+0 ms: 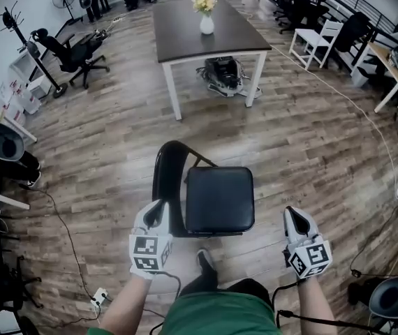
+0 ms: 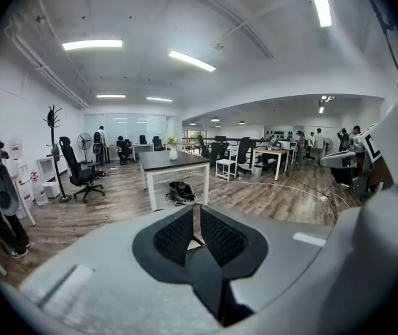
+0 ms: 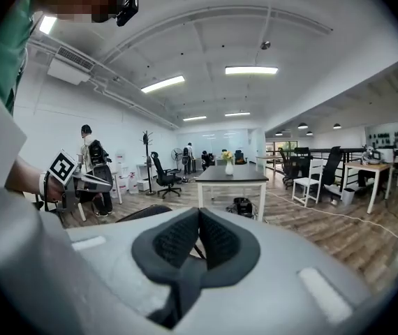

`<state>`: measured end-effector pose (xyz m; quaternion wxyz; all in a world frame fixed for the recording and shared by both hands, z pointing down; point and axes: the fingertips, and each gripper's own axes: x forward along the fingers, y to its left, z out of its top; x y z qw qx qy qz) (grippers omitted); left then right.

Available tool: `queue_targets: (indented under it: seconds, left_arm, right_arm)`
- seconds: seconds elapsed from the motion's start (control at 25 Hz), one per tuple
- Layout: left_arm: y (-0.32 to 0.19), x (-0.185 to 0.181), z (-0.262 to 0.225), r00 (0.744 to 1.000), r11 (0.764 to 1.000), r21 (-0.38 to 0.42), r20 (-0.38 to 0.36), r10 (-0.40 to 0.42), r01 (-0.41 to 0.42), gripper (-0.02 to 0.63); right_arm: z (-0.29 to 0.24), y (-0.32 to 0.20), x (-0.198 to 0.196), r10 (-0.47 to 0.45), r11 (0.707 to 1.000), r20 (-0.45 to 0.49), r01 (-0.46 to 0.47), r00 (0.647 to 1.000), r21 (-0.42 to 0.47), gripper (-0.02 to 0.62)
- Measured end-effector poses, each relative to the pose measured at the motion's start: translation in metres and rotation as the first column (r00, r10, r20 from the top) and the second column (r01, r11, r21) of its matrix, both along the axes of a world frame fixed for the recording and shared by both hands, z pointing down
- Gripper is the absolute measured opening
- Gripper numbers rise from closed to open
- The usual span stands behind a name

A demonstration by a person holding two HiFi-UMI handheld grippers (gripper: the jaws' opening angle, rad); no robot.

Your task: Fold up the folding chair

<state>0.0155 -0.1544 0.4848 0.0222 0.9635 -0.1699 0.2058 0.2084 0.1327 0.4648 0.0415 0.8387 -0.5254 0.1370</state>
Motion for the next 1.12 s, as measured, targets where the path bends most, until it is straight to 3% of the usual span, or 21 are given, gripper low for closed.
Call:
queue_targets:
  seconds: [0.08,0.16,0.36,0.56,0.72,0.84,0.88,0.96,1.04,1.12]
  left_arm:
    - [-0.013,0.001,0.010,0.999,1.000,-0.005,0.039,-0.011,0.011,0.031]
    - [-0.021,0.006,0.023,0.996,1.000,-0.014,0.083,-0.015,0.016,0.120]
    - [-0.035,0.009,0.066,0.977,0.995,-0.057,0.203,-0.070,0.083,0.213]
    - [-0.053,-0.011,0.103,0.914,0.977,-0.009,0.354,-0.197,0.214,0.229]
    - [-0.053,-0.025,0.133,0.861,0.940,-0.017,0.409,-0.303,0.340,0.230]
    - [-0.051,-0.026,0.157,0.842,0.909,-0.084,0.418,-0.341,0.409,0.247]
    - [-0.053,-0.027,0.165,0.839,0.896,-0.107,0.413,-0.354,0.431,0.259]
    - [-0.059,-0.028,0.177,0.833,0.876,-0.140,0.407,-0.375,0.462,0.278]
    - [-0.067,-0.026,0.185,0.832,0.874,-0.149,0.413,-0.370,0.463,0.301]
    - [-0.073,-0.019,0.193,0.838,0.887,-0.152,0.427,-0.339,0.436,0.316]
  right_arm:
    - [0.013,-0.004,0.008,-0.001,0.999,0.027,0.002,1.000,-0.040,0.003]
    - [0.033,-0.005,0.020,0.000,0.995,0.041,0.004,0.999,-0.098,0.003]
    - [0.110,-0.011,0.049,-0.014,0.985,0.117,0.034,0.993,-0.171,0.003]
    - [0.198,-0.022,0.069,-0.062,0.976,0.234,0.108,0.970,-0.187,0.003]
    - [0.265,-0.023,0.095,-0.089,0.967,0.319,0.158,0.944,-0.198,0.003]
    - [0.314,-0.007,0.110,-0.038,0.976,0.443,0.127,0.896,-0.174,0.016]
    - [0.331,-0.001,0.114,-0.023,0.979,0.485,0.117,0.874,-0.164,0.064]
    - [0.362,0.007,0.122,-0.008,0.984,0.562,0.106,0.827,-0.141,0.099]
    - [0.387,0.010,0.126,-0.026,0.989,0.637,0.114,0.771,-0.097,0.152]
    - [0.408,0.009,0.125,-0.073,0.991,0.710,0.134,0.700,-0.030,0.240]
